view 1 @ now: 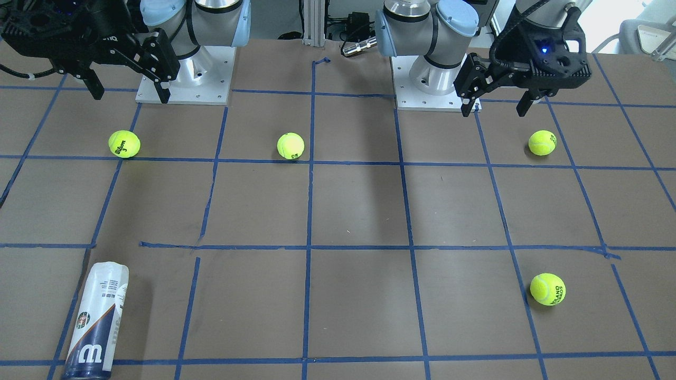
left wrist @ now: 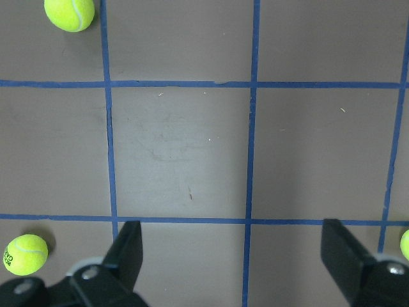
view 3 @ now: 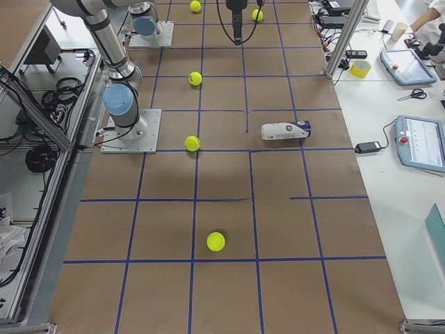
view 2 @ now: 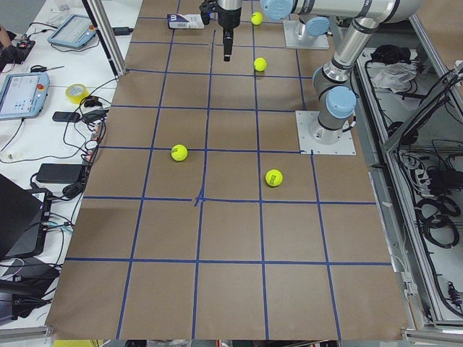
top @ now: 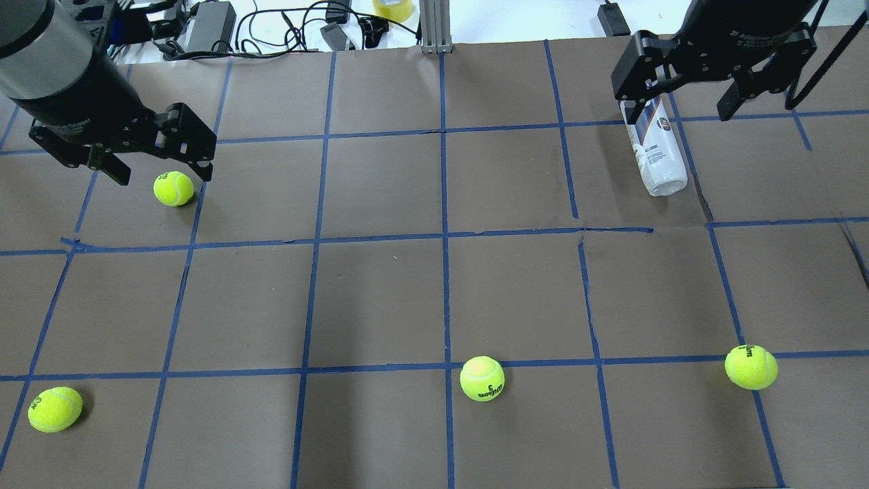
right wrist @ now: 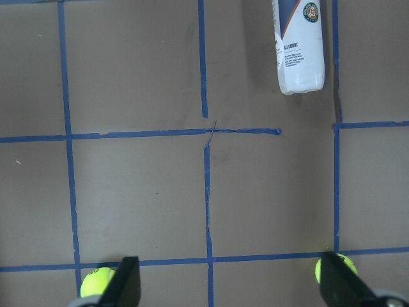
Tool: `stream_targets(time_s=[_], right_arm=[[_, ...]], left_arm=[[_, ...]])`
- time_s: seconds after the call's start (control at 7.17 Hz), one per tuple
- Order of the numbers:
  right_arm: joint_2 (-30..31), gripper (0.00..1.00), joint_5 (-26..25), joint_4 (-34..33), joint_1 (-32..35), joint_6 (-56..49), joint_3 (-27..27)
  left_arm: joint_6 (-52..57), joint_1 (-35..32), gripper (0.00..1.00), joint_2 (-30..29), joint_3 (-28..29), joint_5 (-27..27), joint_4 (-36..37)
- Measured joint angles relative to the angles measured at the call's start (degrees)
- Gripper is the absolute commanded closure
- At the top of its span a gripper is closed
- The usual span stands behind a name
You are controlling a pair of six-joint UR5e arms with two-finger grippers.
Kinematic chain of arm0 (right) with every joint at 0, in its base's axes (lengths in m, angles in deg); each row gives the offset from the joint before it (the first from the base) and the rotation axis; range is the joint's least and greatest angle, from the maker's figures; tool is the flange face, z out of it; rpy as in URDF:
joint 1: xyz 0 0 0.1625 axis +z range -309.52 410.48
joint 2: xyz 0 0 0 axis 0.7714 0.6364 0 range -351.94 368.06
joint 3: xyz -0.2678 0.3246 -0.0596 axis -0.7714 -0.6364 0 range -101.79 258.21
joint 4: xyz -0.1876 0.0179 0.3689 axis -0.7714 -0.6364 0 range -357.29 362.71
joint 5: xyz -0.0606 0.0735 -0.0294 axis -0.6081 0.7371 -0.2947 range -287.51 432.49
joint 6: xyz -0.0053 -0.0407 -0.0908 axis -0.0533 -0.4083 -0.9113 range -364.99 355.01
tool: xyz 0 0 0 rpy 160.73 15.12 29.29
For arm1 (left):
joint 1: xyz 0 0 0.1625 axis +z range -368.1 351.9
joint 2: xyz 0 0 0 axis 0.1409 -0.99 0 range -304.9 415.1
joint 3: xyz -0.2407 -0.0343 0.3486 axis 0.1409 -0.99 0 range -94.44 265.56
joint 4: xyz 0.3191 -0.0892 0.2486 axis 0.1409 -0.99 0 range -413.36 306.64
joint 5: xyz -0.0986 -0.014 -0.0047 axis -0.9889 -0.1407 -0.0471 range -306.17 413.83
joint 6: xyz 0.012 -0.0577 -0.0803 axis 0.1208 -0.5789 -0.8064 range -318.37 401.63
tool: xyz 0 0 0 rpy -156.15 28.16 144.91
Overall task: Lift up tennis ball bucket
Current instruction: 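Move the right gripper down toward the white Wilson tennis ball tube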
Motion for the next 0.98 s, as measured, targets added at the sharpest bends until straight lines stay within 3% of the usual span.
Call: stream_targets(time_s=[0.98], right_arm=[[-0.3, 0.0, 0.6, 0.0, 0.0, 0.2, 1.0]], left_arm=[[0.7, 0.0, 0.0, 0.2, 0.0, 0.1, -0.5]])
